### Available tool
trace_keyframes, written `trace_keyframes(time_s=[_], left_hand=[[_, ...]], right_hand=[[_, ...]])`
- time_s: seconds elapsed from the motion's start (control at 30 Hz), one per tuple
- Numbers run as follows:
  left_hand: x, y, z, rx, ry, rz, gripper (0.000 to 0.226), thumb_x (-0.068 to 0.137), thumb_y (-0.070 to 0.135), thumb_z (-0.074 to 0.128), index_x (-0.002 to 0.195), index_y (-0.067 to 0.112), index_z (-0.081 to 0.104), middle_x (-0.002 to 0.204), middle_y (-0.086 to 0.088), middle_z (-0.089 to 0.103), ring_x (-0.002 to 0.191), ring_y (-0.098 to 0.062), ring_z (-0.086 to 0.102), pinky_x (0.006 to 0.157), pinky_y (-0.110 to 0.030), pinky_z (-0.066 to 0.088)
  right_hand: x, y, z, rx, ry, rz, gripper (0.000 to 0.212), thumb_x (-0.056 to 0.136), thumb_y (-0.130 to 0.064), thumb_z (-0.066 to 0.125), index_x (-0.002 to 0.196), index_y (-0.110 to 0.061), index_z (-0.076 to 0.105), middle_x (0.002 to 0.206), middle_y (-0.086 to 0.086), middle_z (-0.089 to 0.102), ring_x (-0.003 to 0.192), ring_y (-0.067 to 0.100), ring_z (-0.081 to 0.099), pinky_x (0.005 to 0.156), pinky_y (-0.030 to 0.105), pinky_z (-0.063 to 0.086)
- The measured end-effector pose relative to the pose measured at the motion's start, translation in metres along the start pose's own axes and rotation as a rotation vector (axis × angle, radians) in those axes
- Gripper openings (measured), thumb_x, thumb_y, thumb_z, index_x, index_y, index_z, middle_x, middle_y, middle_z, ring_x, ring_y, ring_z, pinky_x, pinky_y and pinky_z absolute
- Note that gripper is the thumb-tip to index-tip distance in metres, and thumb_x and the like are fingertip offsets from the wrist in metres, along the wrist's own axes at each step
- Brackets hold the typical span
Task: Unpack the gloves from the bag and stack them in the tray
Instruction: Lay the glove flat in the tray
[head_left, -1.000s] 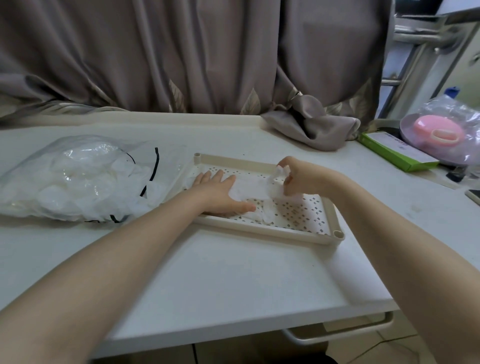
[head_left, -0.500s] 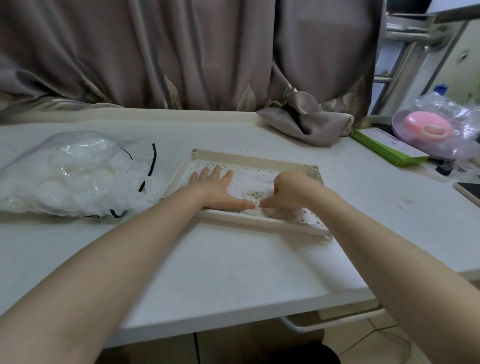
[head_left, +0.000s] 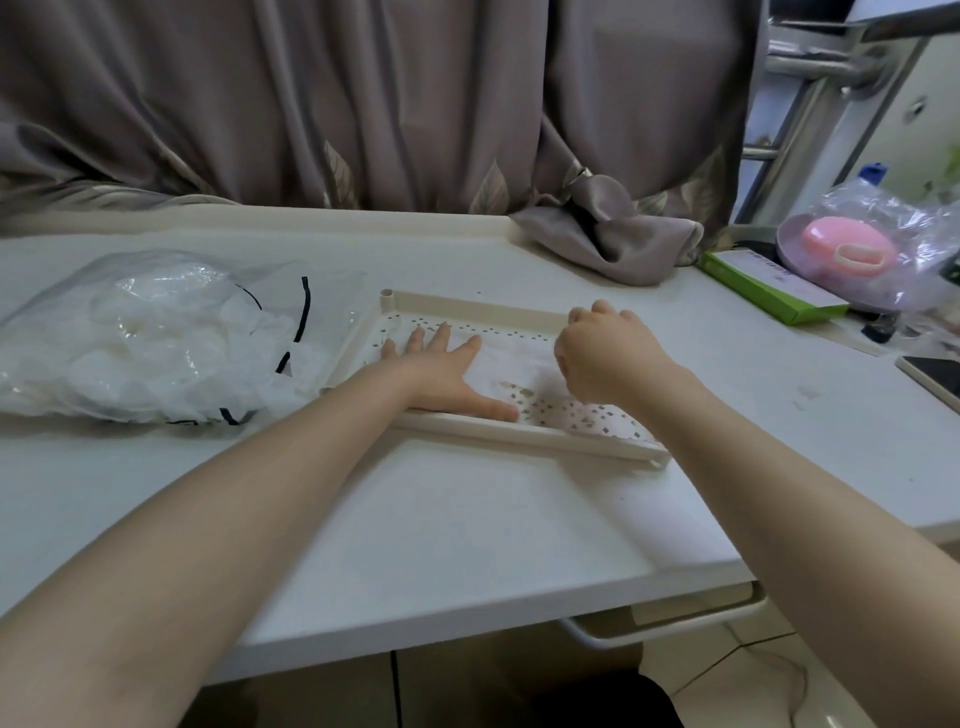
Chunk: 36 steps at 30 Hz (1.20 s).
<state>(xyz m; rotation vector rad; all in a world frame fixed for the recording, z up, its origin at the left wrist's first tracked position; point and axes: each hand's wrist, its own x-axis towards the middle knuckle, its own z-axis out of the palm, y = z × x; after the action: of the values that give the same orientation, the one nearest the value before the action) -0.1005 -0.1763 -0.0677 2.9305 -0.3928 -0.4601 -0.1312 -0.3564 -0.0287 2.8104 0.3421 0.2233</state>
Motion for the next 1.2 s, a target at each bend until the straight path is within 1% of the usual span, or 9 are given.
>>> trace_keyframes(time_s=[0.07,0.13,0.2,0.47,0.57,0.7,0.8,1.0,1.2], left_hand=[[0.002,0.000,0.000,0.023,0.001,-0.019,0.118,0.056,0.089,0.047,0.147,0.038,-0.008,0.157,0.000,-0.018,0.143,-0.028,-0.017,0.113,-0.054,-0.009],[0.006,0.001,0.001,0.032,-0.004,-0.045,0.119,0.056,0.089,0.048,0.146,0.039,-0.010,0.157,0.001,-0.018,0.143,-0.029,-0.017,0.113,-0.055,-0.009],[0.008,0.000,0.002,0.045,-0.004,-0.049,0.116,0.059,0.086,0.050,0.146,0.039,-0.011,0.156,0.001,-0.018,0.143,-0.029,-0.017,0.113,-0.056,-0.007],[-0.016,-0.019,-0.009,-0.114,0.177,0.109,0.094,0.074,0.072,0.050,0.149,0.027,0.016,0.158,-0.004,0.002,0.145,-0.022,-0.001,0.116,-0.042,0.005],[-0.039,-0.030,-0.014,-0.148,0.353,0.288,0.053,0.076,0.062,0.058,0.115,0.026,0.055,0.127,0.005,0.047,0.124,-0.012,0.033,0.103,-0.031,0.031],[-0.056,-0.045,-0.011,-0.050,0.189,0.302,0.034,0.081,0.053,0.058,0.078,0.019,0.058,0.082,0.005,0.056,0.083,-0.018,0.053,0.075,-0.036,0.044],[-0.055,-0.043,-0.004,-0.140,0.208,0.301,0.035,0.084,0.049,0.058,0.072,0.016,0.058,0.073,0.000,0.057,0.073,-0.019,0.054,0.068,-0.037,0.044],[-0.057,-0.018,0.002,-0.063,0.409,0.269,0.033,0.089,0.047,0.053,0.073,0.018,0.054,0.076,0.001,0.059,0.077,-0.020,0.055,0.063,-0.033,0.042],[-0.087,-0.076,-0.024,-0.366,0.860,0.287,0.017,0.084,0.019,0.048,0.079,0.015,0.064,0.076,0.000,0.062,0.073,-0.022,0.055,0.069,-0.037,0.048]], right_hand=[[0.005,-0.012,-0.003,0.313,0.089,0.064,0.024,0.090,-0.019,0.046,0.108,-0.010,0.057,0.119,0.008,0.049,0.104,0.025,0.044,0.074,0.032,0.033],[0.014,-0.027,0.004,0.514,-0.001,0.032,0.052,0.093,-0.038,0.047,0.138,-0.013,0.038,0.145,0.009,0.035,0.132,0.025,0.033,0.098,0.036,0.034],[0.019,-0.039,0.020,0.469,-0.222,-0.003,0.076,0.092,-0.056,0.040,0.150,-0.018,0.011,0.159,0.004,0.007,0.146,0.021,0.006,0.117,0.040,0.009],[0.022,-0.012,0.031,0.360,-0.506,0.213,0.101,0.074,-0.085,0.020,0.151,-0.024,-0.003,0.158,0.008,-0.011,0.146,0.021,-0.011,0.116,0.050,-0.009],[0.025,-0.014,0.023,0.459,-0.377,0.268,0.088,0.085,-0.075,0.014,0.152,-0.019,0.007,0.159,0.007,-0.007,0.146,0.020,-0.010,0.115,0.051,-0.008],[0.036,-0.026,0.016,0.483,-0.104,0.276,0.063,0.095,-0.059,0.019,0.143,-0.021,0.036,0.155,0.008,0.019,0.143,0.027,0.014,0.113,0.050,0.009],[0.043,-0.037,0.010,0.539,-0.034,0.255,0.055,0.096,-0.052,0.023,0.124,-0.017,0.054,0.142,0.011,0.039,0.132,0.031,0.031,0.107,0.047,0.020],[0.041,-0.067,0.003,0.360,0.197,0.068,0.045,0.097,-0.042,0.036,0.134,-0.018,0.043,0.145,0.006,0.038,0.139,0.026,0.022,0.112,0.043,0.015],[0.041,-0.120,-0.034,0.795,0.266,-0.122,0.029,0.097,-0.009,0.040,0.116,-0.014,0.062,0.123,0.006,0.059,0.114,0.022,0.051,0.090,0.026,0.038]])
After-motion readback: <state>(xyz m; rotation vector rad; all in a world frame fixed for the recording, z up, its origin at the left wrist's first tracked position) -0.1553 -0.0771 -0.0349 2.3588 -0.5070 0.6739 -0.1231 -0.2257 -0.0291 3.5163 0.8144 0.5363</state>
